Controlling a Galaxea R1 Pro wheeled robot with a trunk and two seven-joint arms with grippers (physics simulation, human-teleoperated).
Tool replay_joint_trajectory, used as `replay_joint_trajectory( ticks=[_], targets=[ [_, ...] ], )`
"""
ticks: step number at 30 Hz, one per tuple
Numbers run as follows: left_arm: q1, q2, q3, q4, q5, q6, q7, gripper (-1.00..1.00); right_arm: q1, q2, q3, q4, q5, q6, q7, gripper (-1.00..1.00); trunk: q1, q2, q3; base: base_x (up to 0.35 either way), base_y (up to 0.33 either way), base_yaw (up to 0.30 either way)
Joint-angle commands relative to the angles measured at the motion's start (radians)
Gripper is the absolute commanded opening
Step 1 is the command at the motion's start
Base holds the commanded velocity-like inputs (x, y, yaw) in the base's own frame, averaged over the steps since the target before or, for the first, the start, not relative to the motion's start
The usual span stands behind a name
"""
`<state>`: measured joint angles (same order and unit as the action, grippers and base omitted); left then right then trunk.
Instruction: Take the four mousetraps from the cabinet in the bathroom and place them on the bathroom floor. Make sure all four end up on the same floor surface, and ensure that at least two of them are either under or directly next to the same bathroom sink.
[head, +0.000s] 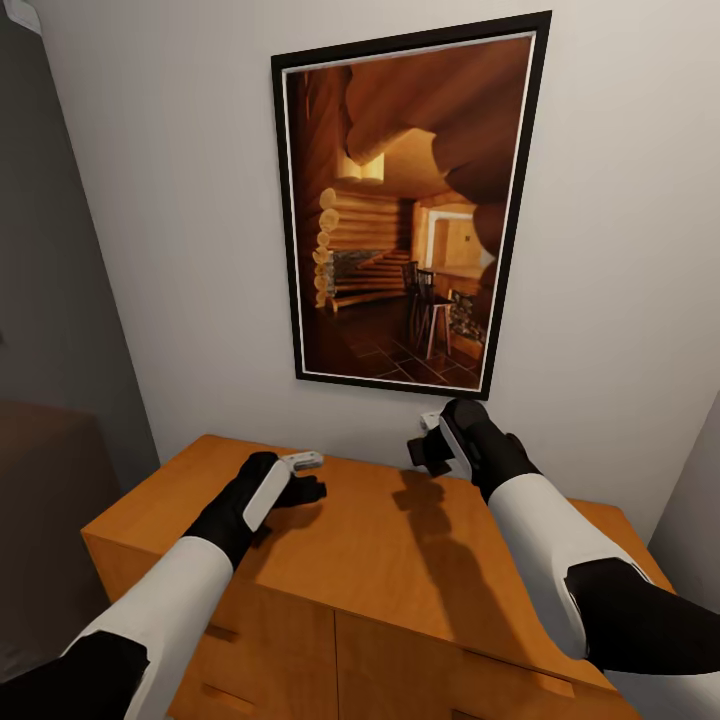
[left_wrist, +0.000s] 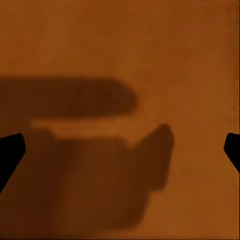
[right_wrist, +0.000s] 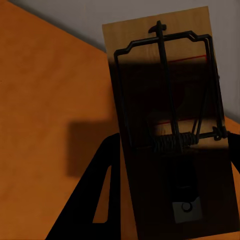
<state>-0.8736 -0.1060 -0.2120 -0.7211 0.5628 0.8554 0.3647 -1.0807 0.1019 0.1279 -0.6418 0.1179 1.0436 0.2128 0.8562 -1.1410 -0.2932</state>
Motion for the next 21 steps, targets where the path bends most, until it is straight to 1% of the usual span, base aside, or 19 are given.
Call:
replay_joint_trajectory(
  ticks=[1,7,13,14,21],
  targets=[
    [-0.001,0.001,-0.002,-0.007,0.014,0.008,0.011,1.00,-0.001,0.000,0.001,-0.001,0.008,0.004,0.010,-1.00,0.000,-0.001,-0.001,0.000,0.000,0.000],
    [-0.001,0.002,-0.002,-0.040,0.014,0.041,0.013,1.00,-0.001,0.001,0.001,-0.001,0.002,0.004,0.010,-1.00,0.000,-0.001,-0.001,0.000,0.000,0.000],
    [-0.001,0.006,-0.003,-0.074,0.012,0.075,0.014,1.00,-0.001,0.001,0.001,-0.001,0.006,0.004,0.006,-1.00,0.000,-0.001,-0.001,0.000,0.000,0.000],
    [-0.001,0.006,-0.003,-0.436,0.012,0.192,0.014,1.00,-0.001,0.001,0.001,-0.001,0.006,0.004,0.006,-1.00,0.000,-0.001,-0.001,0.000,0.000,0.000],
    [-0.001,0.009,-0.011,-0.428,0.007,0.192,0.024,1.00,-0.001,0.001,0.001,-0.001,0.004,-0.001,0.002,-1.00,0.000,-0.001,-0.001,0.000,0.000,0.000]
  ],
)
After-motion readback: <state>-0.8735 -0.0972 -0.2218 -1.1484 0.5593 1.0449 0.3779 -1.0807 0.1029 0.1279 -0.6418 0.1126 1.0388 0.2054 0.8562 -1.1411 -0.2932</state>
